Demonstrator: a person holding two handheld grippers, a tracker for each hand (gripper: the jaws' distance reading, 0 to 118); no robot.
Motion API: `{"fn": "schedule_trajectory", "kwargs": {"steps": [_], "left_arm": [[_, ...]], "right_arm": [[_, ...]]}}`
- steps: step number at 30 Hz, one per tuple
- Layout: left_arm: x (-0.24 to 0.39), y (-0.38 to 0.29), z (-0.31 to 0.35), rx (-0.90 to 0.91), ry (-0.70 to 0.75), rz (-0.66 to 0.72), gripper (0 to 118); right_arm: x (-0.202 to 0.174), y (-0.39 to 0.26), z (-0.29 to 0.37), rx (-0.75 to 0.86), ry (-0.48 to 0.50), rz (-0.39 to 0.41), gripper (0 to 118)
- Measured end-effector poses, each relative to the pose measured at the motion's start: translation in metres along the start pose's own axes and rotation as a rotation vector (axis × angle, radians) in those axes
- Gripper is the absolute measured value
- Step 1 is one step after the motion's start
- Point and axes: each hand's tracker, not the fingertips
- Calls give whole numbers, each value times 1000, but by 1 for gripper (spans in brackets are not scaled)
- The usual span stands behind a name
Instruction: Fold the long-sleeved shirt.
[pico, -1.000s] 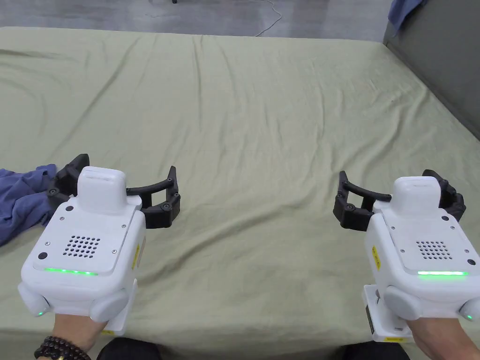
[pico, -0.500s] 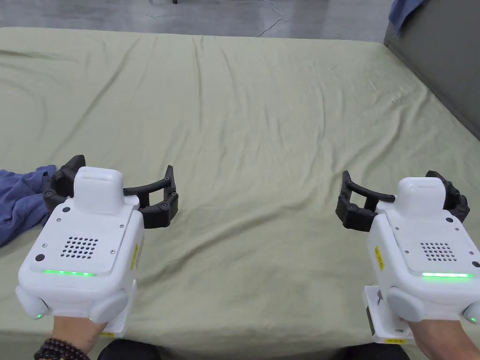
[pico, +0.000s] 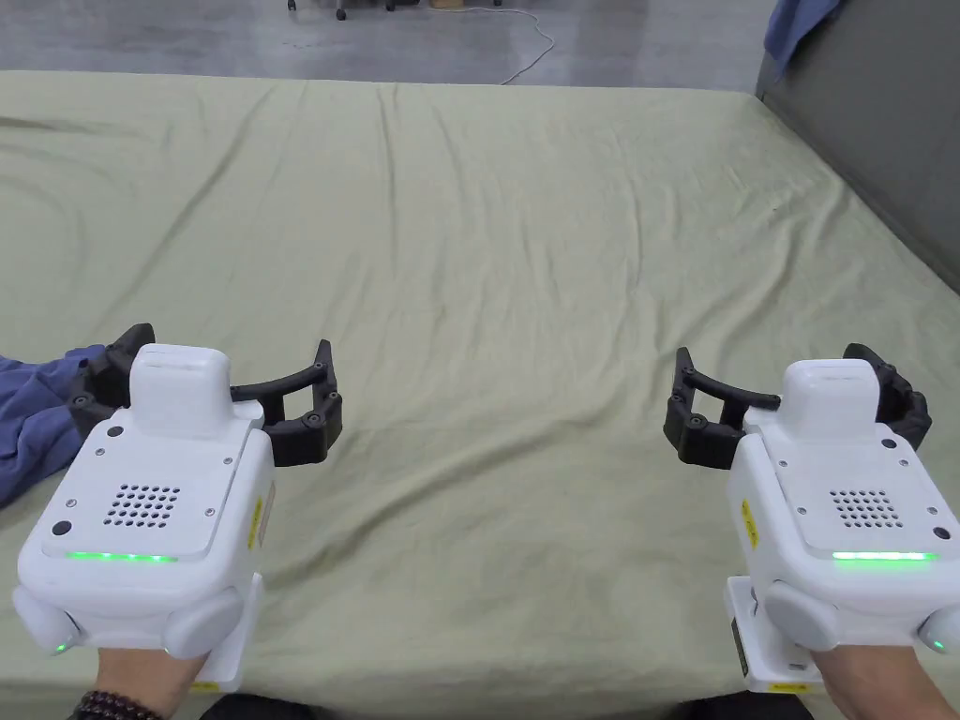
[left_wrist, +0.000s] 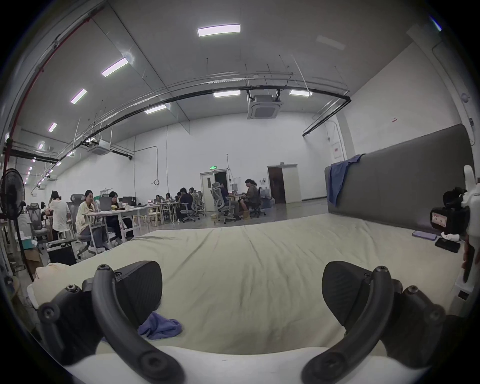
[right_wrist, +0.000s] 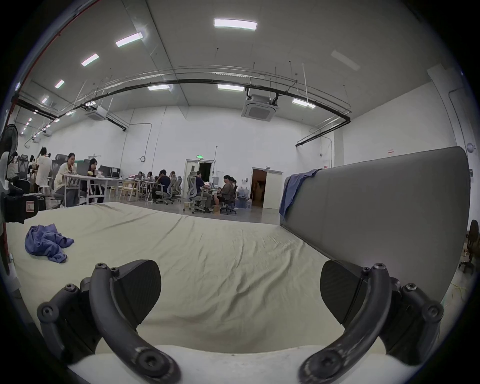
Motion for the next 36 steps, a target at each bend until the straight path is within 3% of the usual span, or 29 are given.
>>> {"fn": "schedule_trajectory", "kwargs": {"steps": [1, 2, 3, 4, 14, 17, 21, 29, 32, 36], "left_arm": [[1, 3, 0, -31, 13, -22, 99], [1, 6, 0, -26, 21, -37, 54], [2, 10, 1, 8, 40, -68, 1], [4, 11, 0, 5, 65, -87, 0], [-1, 12, -3, -6, 49, -74, 0], [-27, 24, 0, -2, 76, -78, 0], [-84, 30, 23, -7, 210, -105, 0], [-183, 17, 103, -67, 484, -66, 0], [-202, 10, 118, -97, 527, -42, 0], [-211, 7, 120, -122, 554, -12, 0]], "right_arm": [[0, 2, 0, -4, 6, -1, 103], [0, 4, 1, -4, 14, -3, 67], [-2, 7, 2, 2, 9, 5, 14], [-3, 8, 2, 13, -22, 26, 0], [-9, 16, -4, -9, -30, -60, 0], [-33, 27, -18, -15, 44, -24, 0], [-90, 46, -28, 22, 166, -46, 0], [-247, 68, -19, 53, 467, -45, 0], [-294, 72, -10, 57, 534, -45, 0], [-326, 76, -2, 52, 570, -45, 0]]}}
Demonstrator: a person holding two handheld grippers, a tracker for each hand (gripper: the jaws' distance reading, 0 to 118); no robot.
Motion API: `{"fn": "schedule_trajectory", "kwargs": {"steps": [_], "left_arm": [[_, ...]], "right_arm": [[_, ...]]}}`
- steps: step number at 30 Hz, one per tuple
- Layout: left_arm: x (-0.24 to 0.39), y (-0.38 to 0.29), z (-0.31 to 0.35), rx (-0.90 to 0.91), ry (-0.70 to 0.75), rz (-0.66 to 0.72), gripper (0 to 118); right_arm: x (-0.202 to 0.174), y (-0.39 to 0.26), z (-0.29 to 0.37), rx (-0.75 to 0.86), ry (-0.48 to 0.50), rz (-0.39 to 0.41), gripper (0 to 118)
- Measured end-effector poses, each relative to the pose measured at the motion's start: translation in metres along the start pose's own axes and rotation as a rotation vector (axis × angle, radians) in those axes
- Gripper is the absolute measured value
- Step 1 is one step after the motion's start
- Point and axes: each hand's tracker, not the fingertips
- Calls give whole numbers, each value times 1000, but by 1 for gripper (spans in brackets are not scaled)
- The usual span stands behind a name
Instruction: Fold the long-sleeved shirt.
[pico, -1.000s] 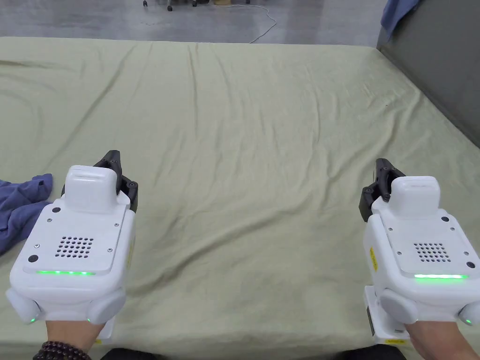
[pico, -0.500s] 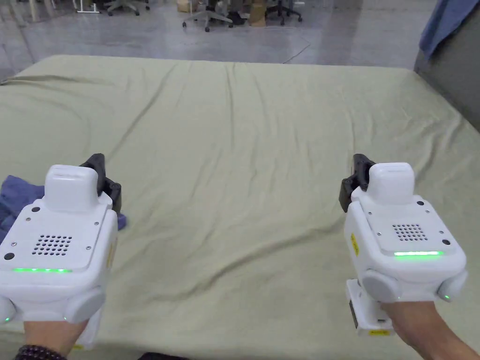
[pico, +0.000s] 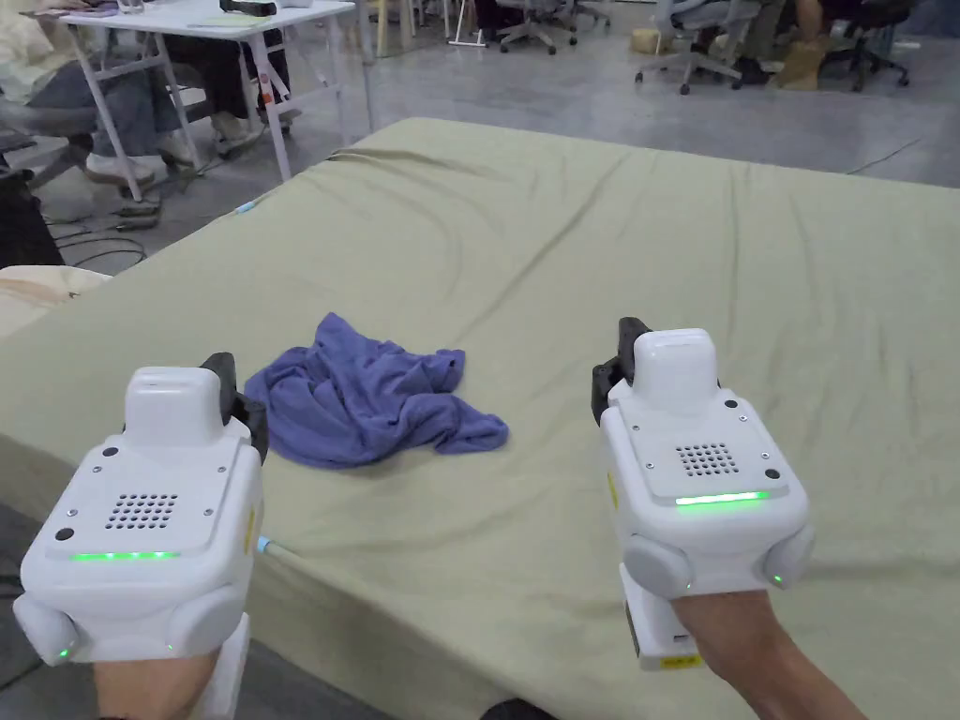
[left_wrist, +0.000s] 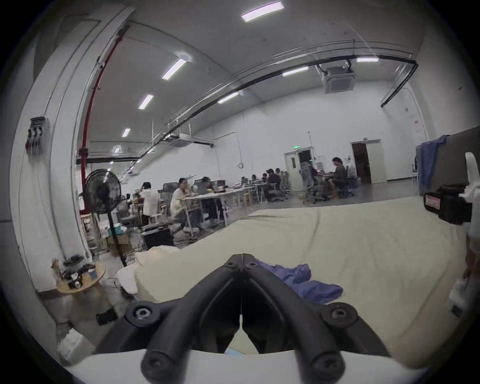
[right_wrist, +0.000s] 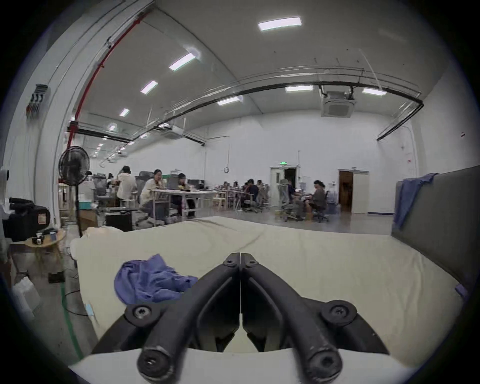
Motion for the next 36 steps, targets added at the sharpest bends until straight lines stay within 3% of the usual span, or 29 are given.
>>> {"fn": "schedule_trajectory", "kwargs": {"steps": [2, 3, 5, 6, 11, 17, 19, 21, 22, 25, 26, 32, 36], "left_arm": [[1, -2, -7, -10, 4, 6, 0], [2, -2, -12, -17, 2, 4, 12], [9, -1, -32, -53, -10, 0, 102], [10, 0, -44, -106, -24, 2, 118], [14, -9, -161, -474, -187, 133, 118], [27, -74, -300, -790, -200, 181, 113], [26, -104, -345, -872, -185, 207, 93], [27, -118, -362, -916, -155, 200, 57], [43, -101, -323, -930, -127, 180, 39], [54, -86, -293, -908, -130, 176, 18], [34, -84, -336, -909, -135, 175, 14], [43, 13, -311, -707, -276, 252, 12], [94, 99, -264, -540, -457, 240, 12]], "right_arm": [[-7, 1, -4, -2, 21, -4, 0], [-10, 1, -6, -4, 27, -4, 0], [-12, 2, -10, -12, 38, -9, 0], [-13, 2, -12, -14, 39, -10, 0], [-15, -3, -25, -46, 61, -17, 0], [-16, -15, -43, -99, 71, -31, 0], [-14, -21, -49, -122, 72, -26, 0], [-12, -25, -56, -155, 62, -4, 0], [-10, -27, -60, -164, 55, -3, 0], [-2, -31, -66, -177, 56, -25, 0], [1, -33, -67, -178, 52, -28, 0], [31, -30, -53, -174, 33, -45, 0], [70, -19, -25, -139, -38, -72, 0]]}}
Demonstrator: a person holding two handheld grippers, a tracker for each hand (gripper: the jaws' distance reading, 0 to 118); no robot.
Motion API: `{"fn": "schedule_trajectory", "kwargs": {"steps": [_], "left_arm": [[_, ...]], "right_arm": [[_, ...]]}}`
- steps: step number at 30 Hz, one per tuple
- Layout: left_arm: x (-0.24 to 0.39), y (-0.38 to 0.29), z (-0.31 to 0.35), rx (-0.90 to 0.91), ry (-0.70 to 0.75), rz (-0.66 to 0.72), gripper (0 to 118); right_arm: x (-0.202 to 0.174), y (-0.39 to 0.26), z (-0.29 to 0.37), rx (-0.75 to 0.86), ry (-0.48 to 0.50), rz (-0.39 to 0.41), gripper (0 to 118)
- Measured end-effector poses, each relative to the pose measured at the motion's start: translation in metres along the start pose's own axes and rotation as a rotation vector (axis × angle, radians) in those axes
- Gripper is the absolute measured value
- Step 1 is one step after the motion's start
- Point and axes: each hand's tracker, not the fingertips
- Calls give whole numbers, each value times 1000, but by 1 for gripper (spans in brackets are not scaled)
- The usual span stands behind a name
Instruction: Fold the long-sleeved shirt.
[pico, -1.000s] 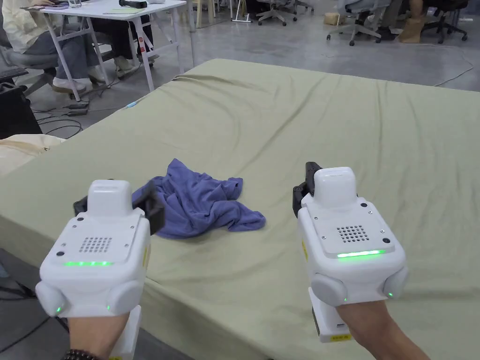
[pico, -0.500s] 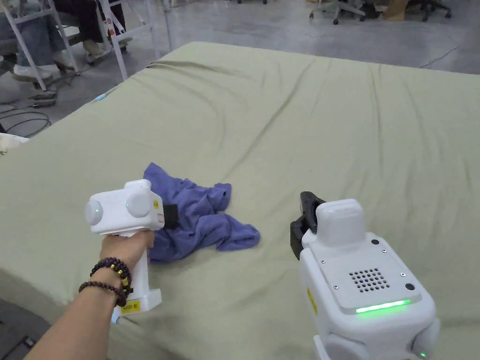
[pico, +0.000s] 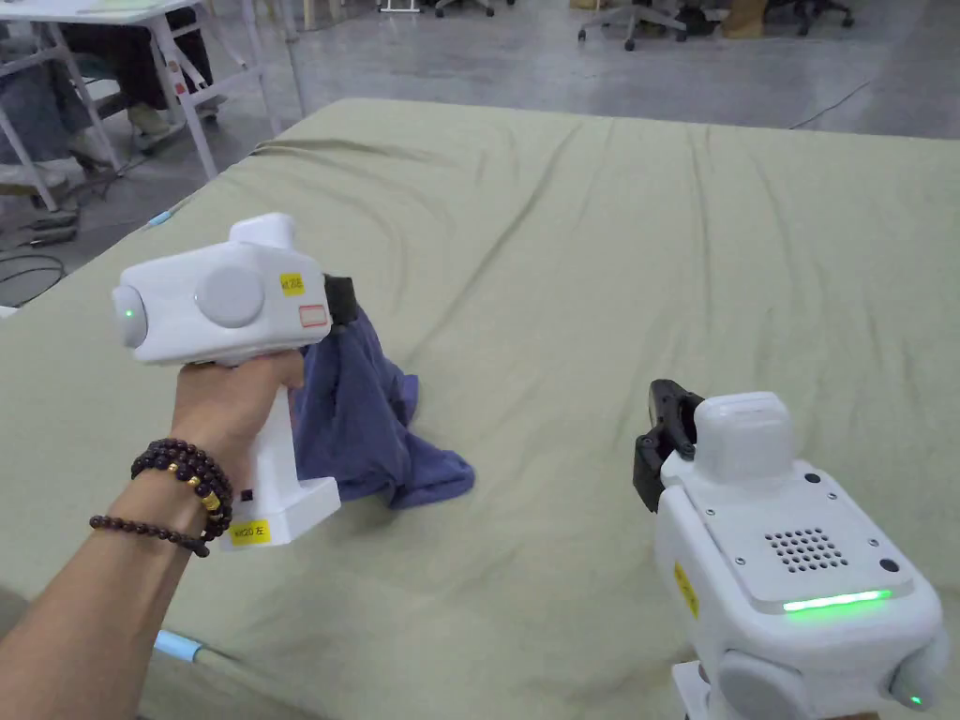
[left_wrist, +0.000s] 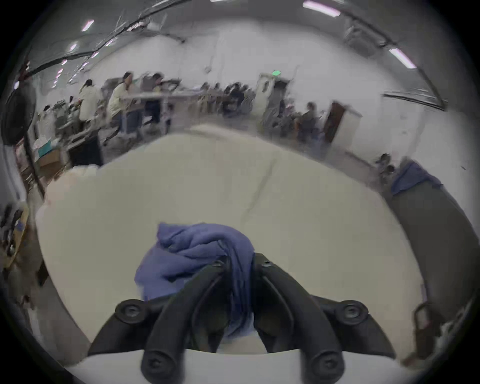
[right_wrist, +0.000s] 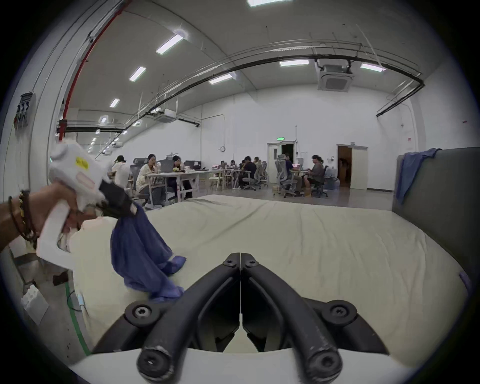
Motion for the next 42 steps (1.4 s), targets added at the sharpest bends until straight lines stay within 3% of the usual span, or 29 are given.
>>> {"fn": "schedule_trajectory", "kwargs": {"steps": [5, 10, 16, 20, 21, 23, 24, 29, 33, 35, 36, 38, 39, 42], "left_arm": [[137, 7, 21, 60, -237, -127, 12], [285, -59, -7, -37, -501, -152, 12], [403, -199, -76, -272, -601, -259, 12], [418, -265, -110, -383, -576, -259, 13], [416, -268, -113, -359, -547, -250, 22], [412, -262, -109, -312, -482, -293, 96], [409, -256, -110, -317, -492, -305, 118], [366, -218, -61, -127, -439, -342, 117], [311, -220, 3, 51, -282, -365, 116], [283, -230, 35, 77, -225, -348, 109], [268, -236, 49, 100, -225, -321, 95], [242, -247, 70, 64, -199, -264, 29], [234, -253, 76, 37, -180, -253, 3], [215, -268, 86, -12, -164, -252, 0]], "right_arm": [[64, 13, 49, 50, -121, -31, 0], [131, 11, 103, 68, -285, -36, 0], [192, -6, 140, 9, -472, -123, 0], [217, -19, 150, -57, -517, -146, 0], [221, -23, 150, -87, -516, -143, 0], [228, -29, 148, -130, -509, -141, 0], [230, -30, 147, -152, -496, -143, 0], [236, -30, 141, -198, -445, -193, 0], [226, -32, 144, -191, -443, -156, 0], [221, -33, 146, -199, -443, -149, 0], [217, -34, 147, -208, -446, -145, 0], [210, -37, 151, -215, -444, -142, 0], [208, -37, 153, -219, -438, -141, 0], [201, -38, 156, -231, -430, -131, 0]]}}
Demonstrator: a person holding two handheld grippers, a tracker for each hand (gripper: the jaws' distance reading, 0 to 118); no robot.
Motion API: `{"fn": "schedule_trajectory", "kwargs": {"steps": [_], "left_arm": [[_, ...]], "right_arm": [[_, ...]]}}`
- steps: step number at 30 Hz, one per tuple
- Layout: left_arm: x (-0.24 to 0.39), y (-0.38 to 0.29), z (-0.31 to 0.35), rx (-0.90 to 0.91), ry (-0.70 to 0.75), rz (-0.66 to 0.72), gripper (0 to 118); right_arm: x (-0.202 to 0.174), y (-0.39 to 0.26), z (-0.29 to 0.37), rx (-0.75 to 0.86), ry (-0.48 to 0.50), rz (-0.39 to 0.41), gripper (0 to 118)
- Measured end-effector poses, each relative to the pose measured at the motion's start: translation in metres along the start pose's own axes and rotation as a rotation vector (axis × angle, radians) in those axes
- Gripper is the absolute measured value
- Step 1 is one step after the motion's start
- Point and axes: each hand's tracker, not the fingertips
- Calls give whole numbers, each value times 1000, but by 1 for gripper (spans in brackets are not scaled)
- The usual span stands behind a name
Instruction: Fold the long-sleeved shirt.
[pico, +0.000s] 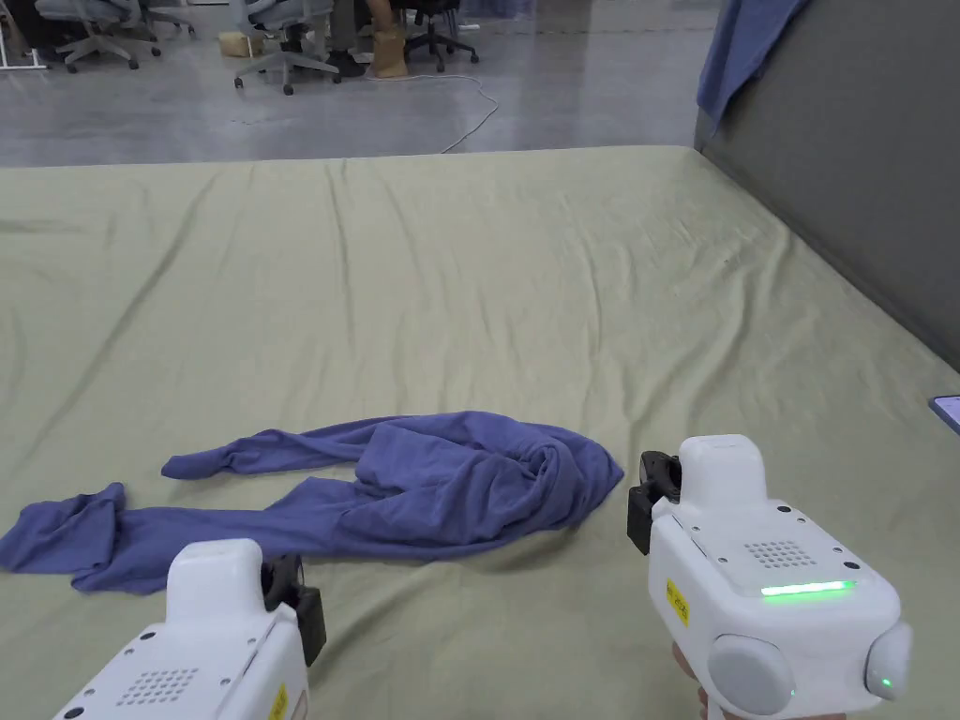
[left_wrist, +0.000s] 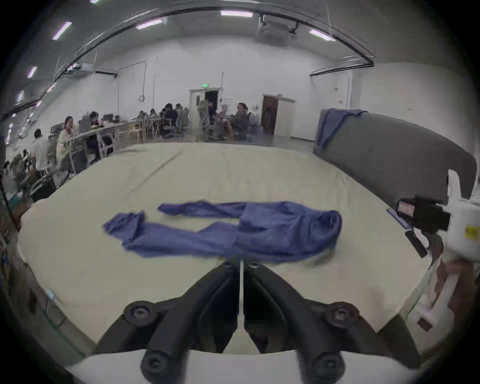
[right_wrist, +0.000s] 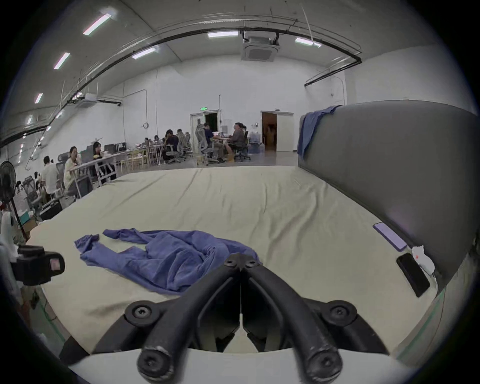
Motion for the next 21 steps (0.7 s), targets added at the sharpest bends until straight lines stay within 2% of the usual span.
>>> {"fn": "schedule_trajectory", "kwargs": {"steps": [6, 7, 8, 9, 10, 11, 13, 15, 20, 21], "left_arm": [[6, 9, -6, 27, -22, -7, 0], [10, 14, -12, 26, -14, 3, 12], [10, 19, -20, 30, 9, 4, 46], [9, 26, -35, 36, 8, -10, 88], [8, 31, -46, 33, 0, -16, 115], [7, 34, -63, -54, 5, -13, 117], [1, 46, -100, -82, 9, 5, 115], [-2, 51, -141, -163, 77, 25, 115], [-4, 38, -229, -354, 74, -103, 112], [-3, 32, -243, -388, 97, -125, 109]], "right_arm": [[-3, 5, 5, 14, 6, 18, 0], [-1, 6, 6, 15, 14, 13, 0], [0, 7, 6, 16, 18, 10, 0], [0, 7, 5, 14, 17, 9, 0], [1, 7, 5, 10, 14, 11, 0], [1, 7, 4, 4, 10, 14, 0], [3, 5, 1, -9, 10, 12, 0], [4, 2, -3, -26, 10, 8, 0], [8, 1, -25, -84, 21, 15, 0], [8, 5, -33, -93, 25, 24, 0]]}}
